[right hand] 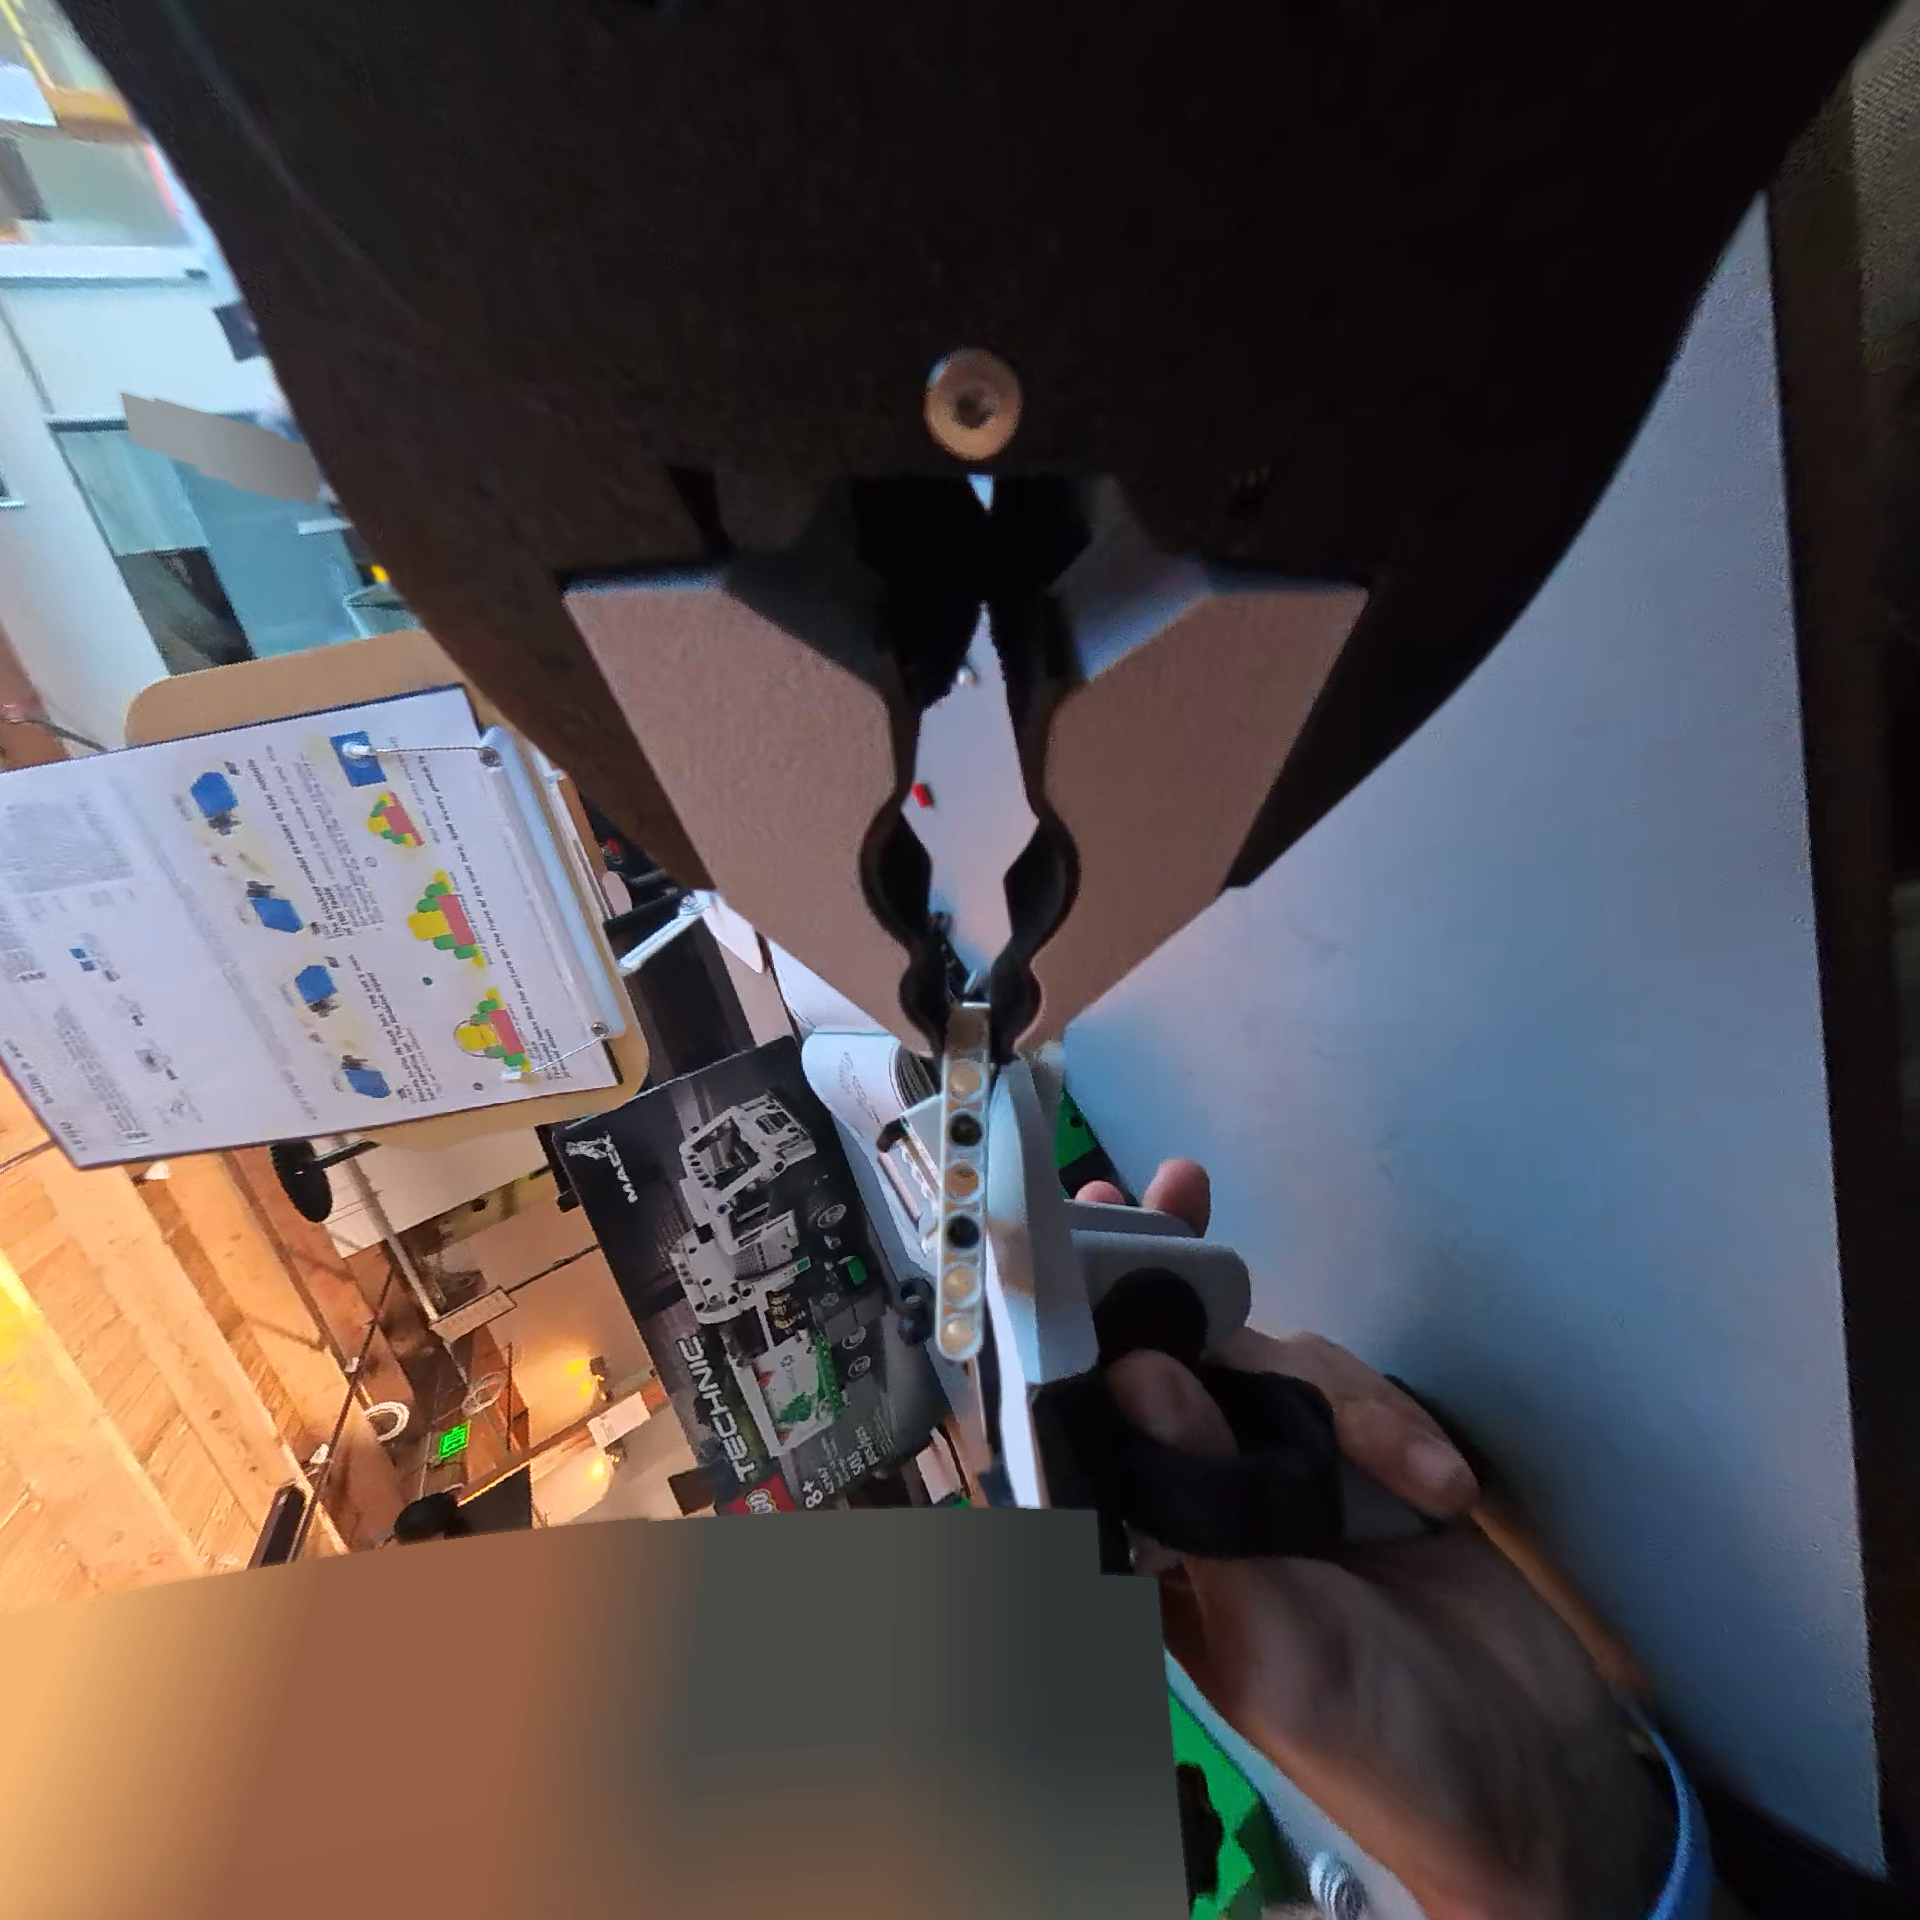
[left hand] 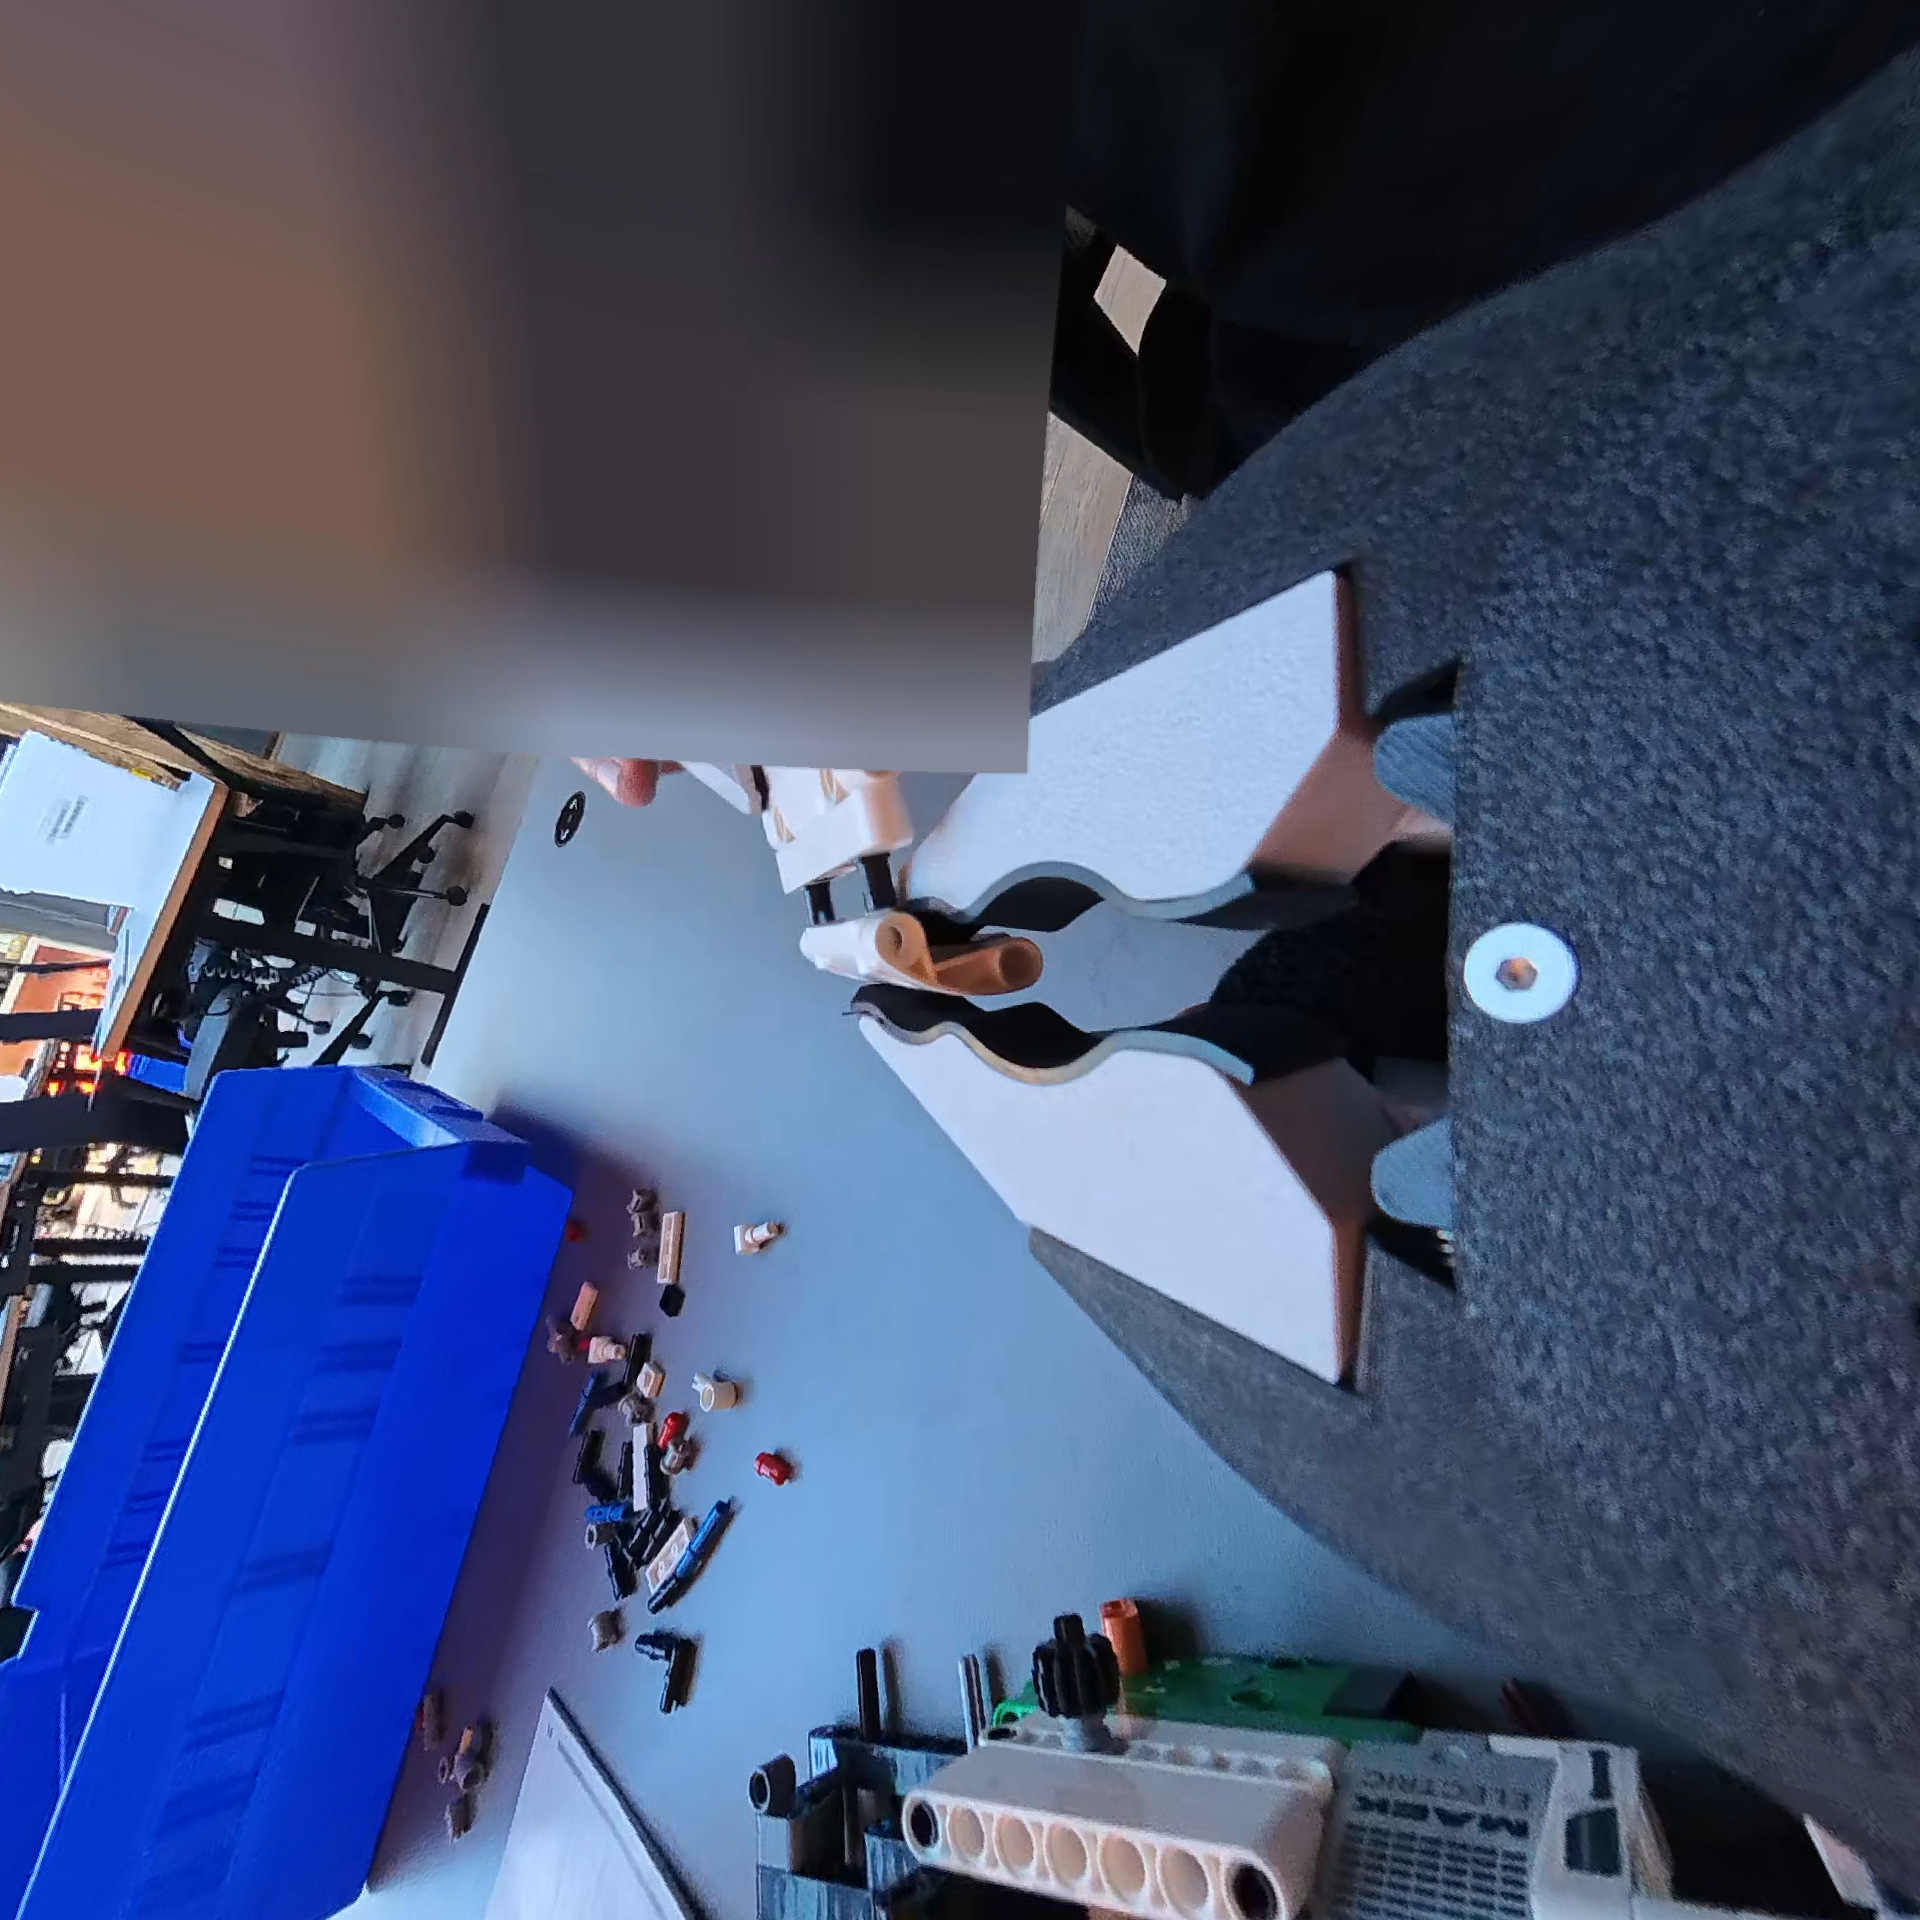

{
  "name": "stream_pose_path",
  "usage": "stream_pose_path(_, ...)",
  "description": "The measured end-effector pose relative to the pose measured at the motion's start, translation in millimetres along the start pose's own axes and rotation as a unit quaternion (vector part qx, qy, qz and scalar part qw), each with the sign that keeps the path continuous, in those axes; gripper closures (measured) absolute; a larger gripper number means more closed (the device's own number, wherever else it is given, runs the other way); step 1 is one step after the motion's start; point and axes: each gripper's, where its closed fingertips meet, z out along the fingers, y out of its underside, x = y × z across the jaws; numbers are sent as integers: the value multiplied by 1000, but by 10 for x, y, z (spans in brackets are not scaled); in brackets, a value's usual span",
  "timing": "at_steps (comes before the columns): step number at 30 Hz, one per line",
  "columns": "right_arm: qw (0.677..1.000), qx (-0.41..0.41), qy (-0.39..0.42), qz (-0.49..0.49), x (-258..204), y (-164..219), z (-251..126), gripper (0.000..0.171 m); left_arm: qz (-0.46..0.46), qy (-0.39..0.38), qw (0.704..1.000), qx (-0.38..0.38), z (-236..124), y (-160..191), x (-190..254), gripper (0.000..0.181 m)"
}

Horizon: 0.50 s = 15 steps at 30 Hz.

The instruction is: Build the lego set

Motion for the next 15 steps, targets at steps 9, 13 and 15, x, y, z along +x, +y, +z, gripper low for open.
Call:
stream_pose_path(9, 998, -23, -32, 48, -44, 88, 20, 164, 56, -52, 997, -20, 18, 61, -46, 175)
stream_pose_path(13, 993, -67, -51, 88, -92, 187, 56, 164, 65, -76, 994, -42, 41, 118, -116, 175)
stream_pose_path(15, 988, -77, -57, 123, -96, 218, 78, 164, 55, -80, 994, -48, 48, 133, -145, 175)
